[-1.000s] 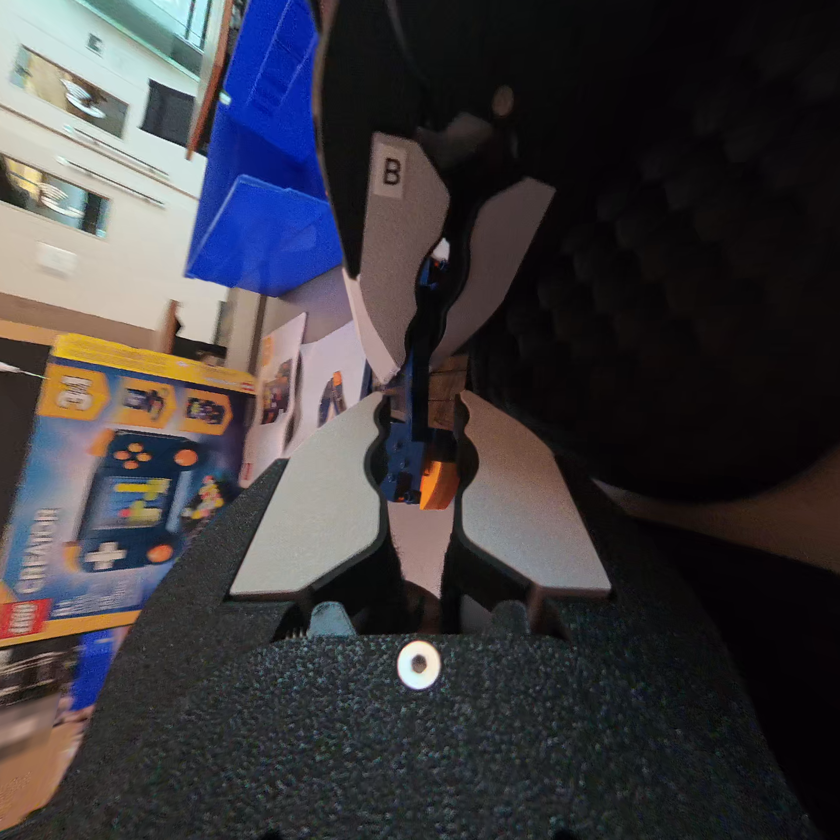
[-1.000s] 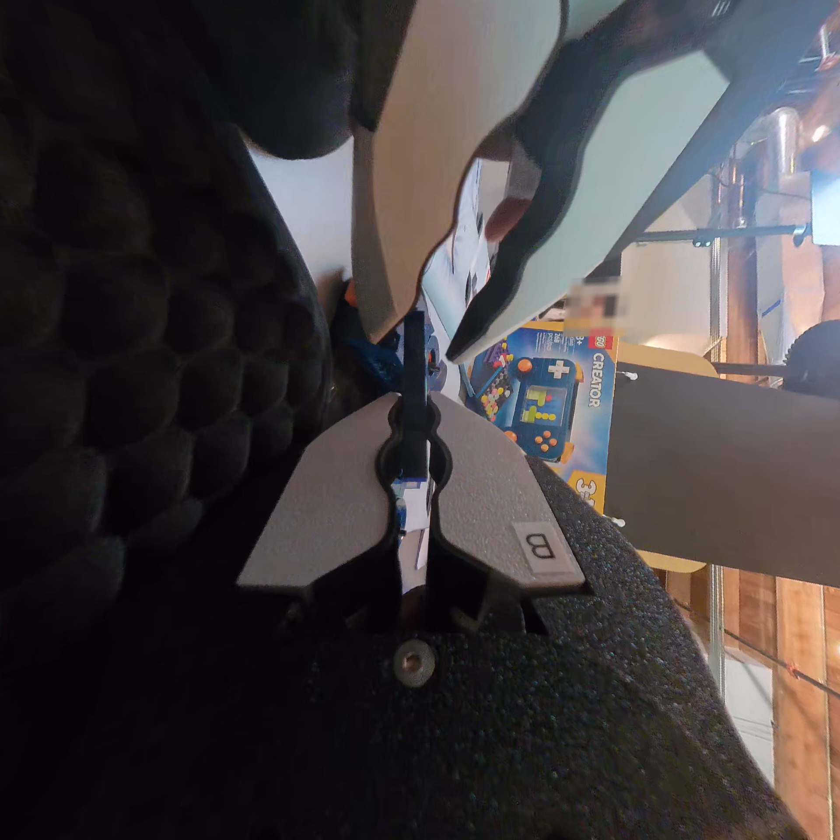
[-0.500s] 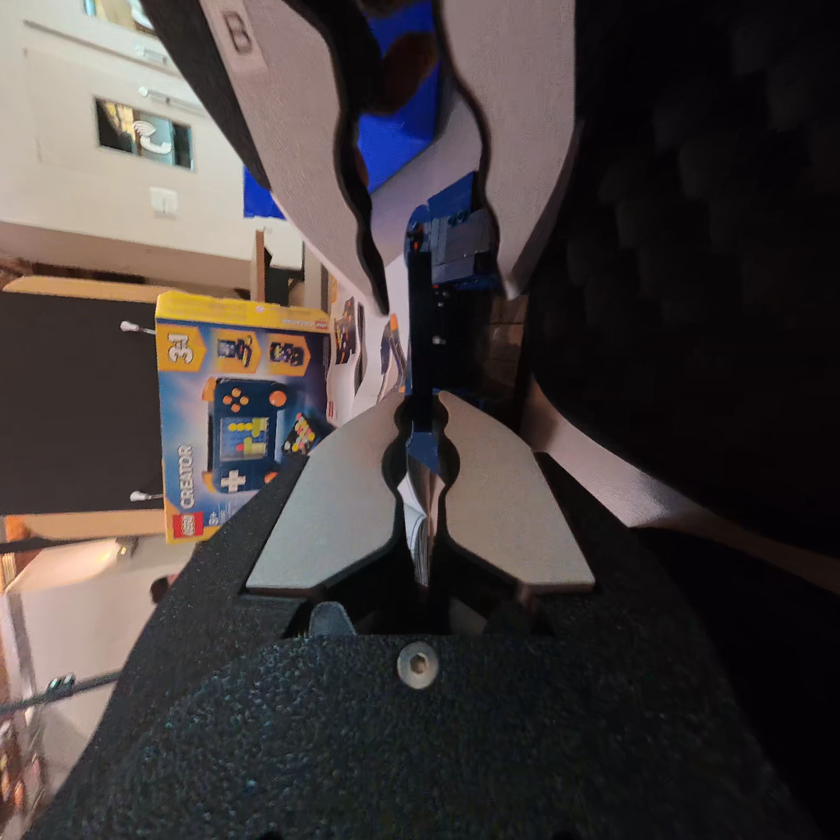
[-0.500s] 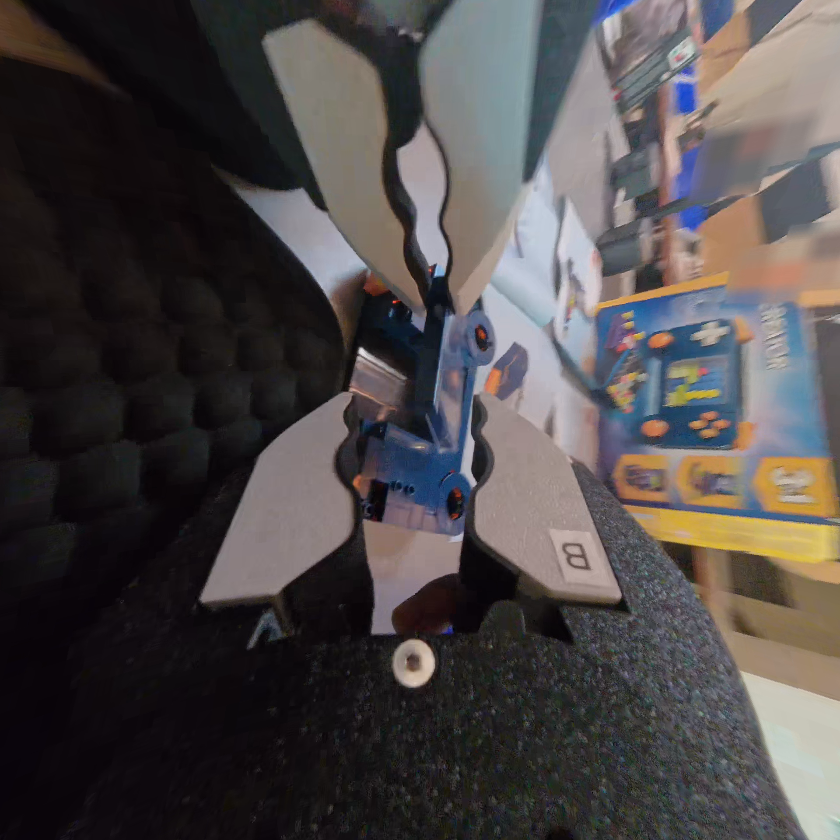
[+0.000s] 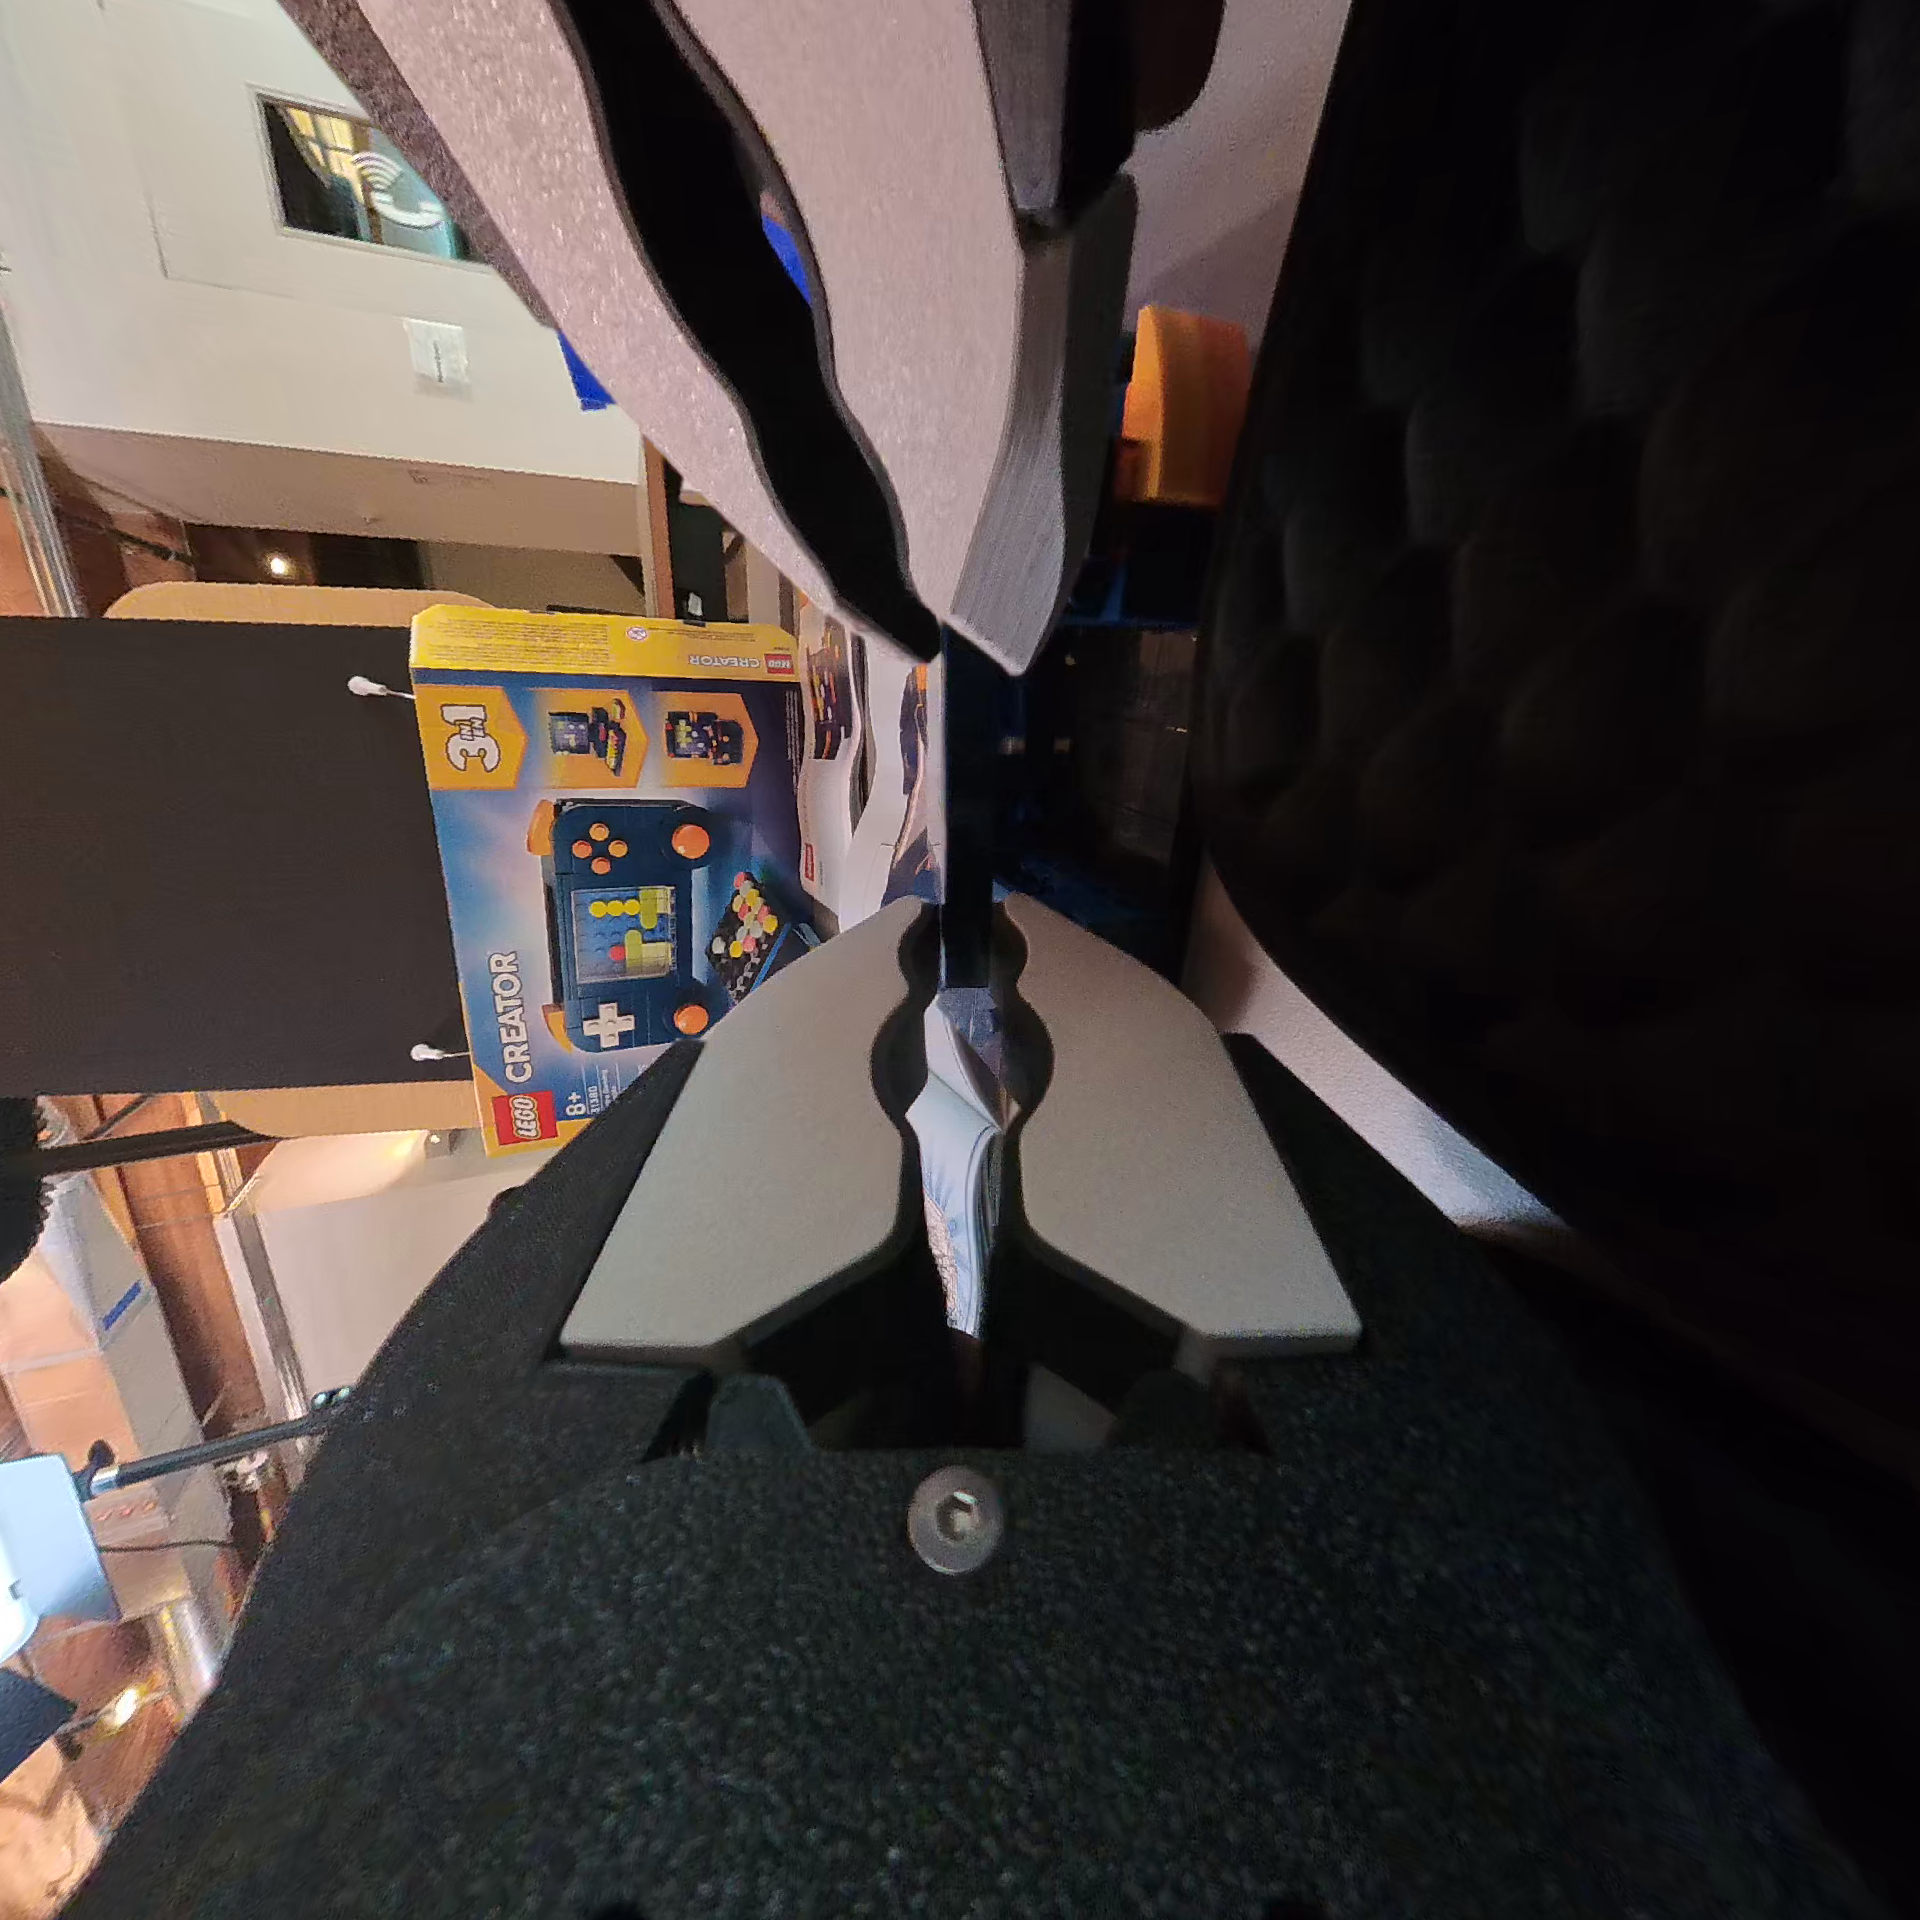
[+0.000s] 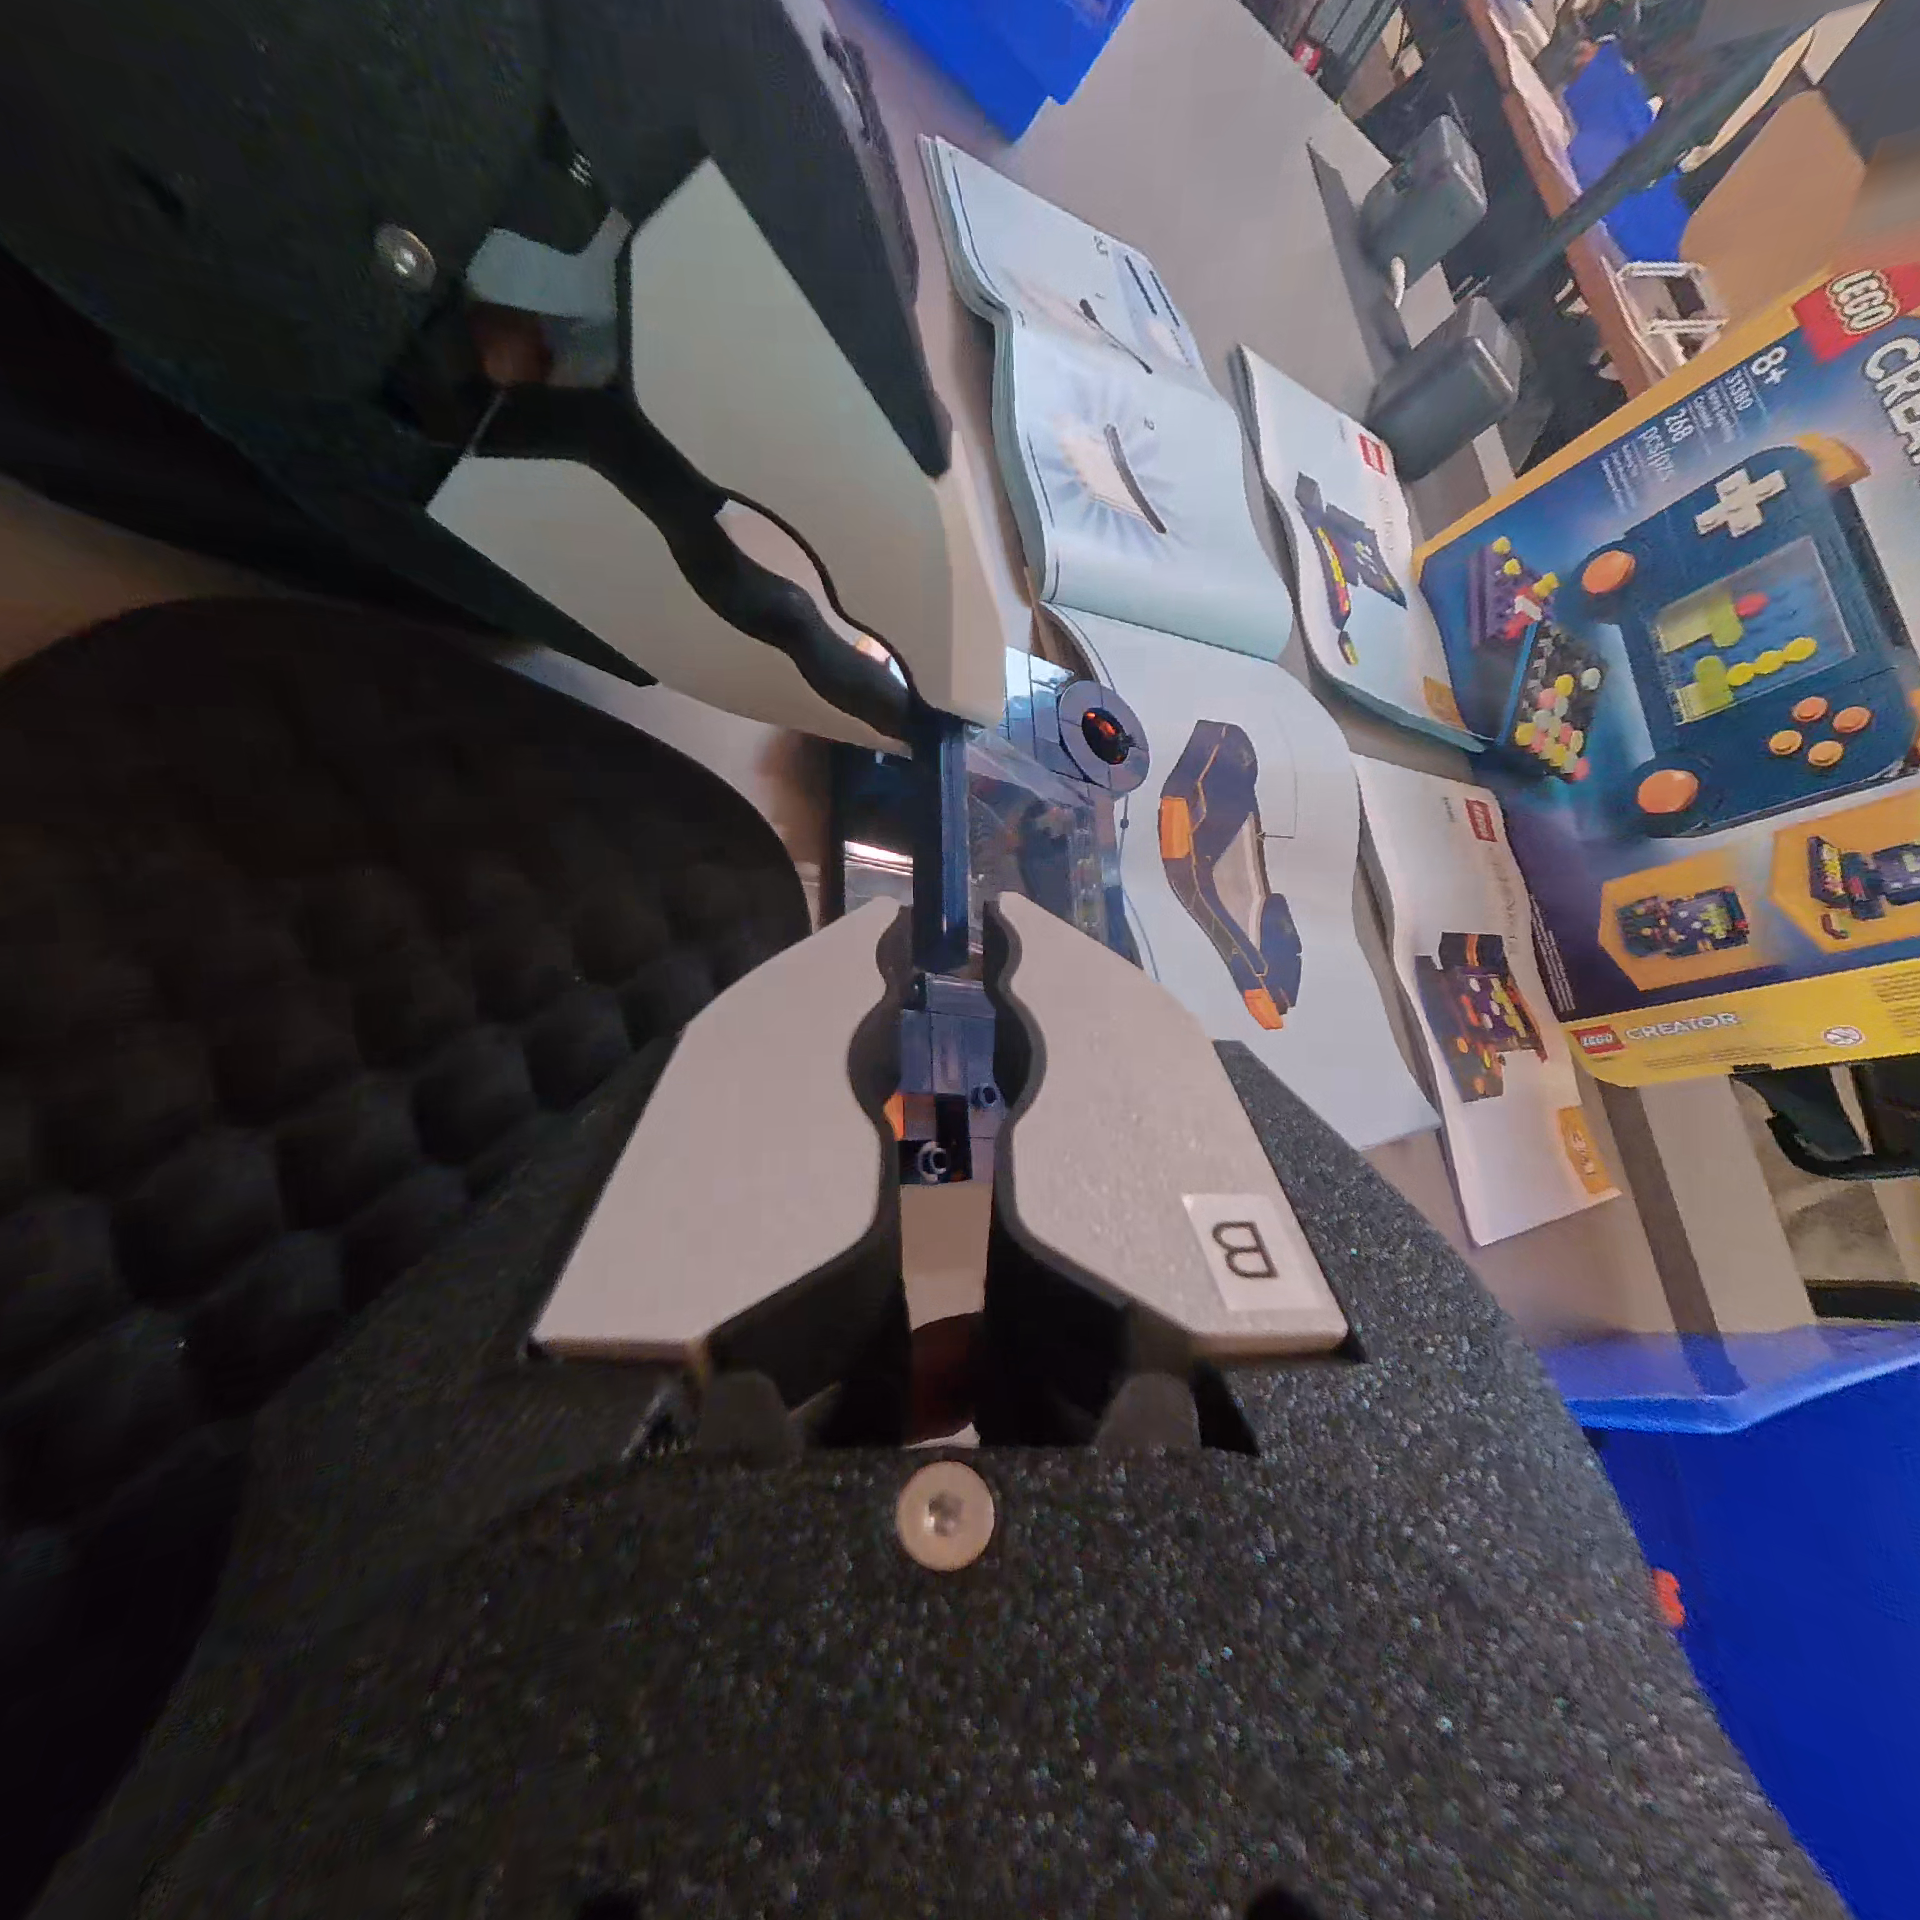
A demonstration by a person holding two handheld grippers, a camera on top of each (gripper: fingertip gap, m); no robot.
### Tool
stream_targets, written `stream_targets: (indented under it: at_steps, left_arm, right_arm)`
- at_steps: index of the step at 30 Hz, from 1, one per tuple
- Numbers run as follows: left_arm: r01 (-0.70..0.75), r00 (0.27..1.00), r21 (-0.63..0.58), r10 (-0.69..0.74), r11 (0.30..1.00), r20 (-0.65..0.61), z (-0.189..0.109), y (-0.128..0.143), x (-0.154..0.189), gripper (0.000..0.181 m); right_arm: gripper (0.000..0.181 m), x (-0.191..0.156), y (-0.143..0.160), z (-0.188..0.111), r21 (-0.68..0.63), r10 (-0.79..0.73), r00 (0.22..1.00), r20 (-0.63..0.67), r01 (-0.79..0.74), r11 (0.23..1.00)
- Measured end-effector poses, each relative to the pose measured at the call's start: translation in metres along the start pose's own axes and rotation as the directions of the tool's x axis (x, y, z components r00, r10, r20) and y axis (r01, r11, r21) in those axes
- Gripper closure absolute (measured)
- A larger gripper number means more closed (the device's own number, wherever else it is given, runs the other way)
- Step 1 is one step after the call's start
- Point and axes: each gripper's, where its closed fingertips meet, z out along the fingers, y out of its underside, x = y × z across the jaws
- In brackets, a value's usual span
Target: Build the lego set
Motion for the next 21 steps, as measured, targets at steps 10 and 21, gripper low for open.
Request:
stream_targets:
  at_steps: [10, 21]
  left_arm:
    - [0.269, 0.885, 0.091, -0.209, 0.959, -0.415, -0.016, 0.0, 0.008, 0.138]
    - [0.625, 0.465, 0.084, -0.284, 0.776, -0.838, 0.015, 0.001, -0.003, 0.095]
  right_arm:
    - [0.17, 0.0, 0.003, 0.002, -0.041, 0.037, 0.997, 0.064, -0.034, 0.999]
    - [0.178, 0.0, 0.008, 0.005, -0.065, 0.088, 0.995, 0.05, -0.085, 0.994]
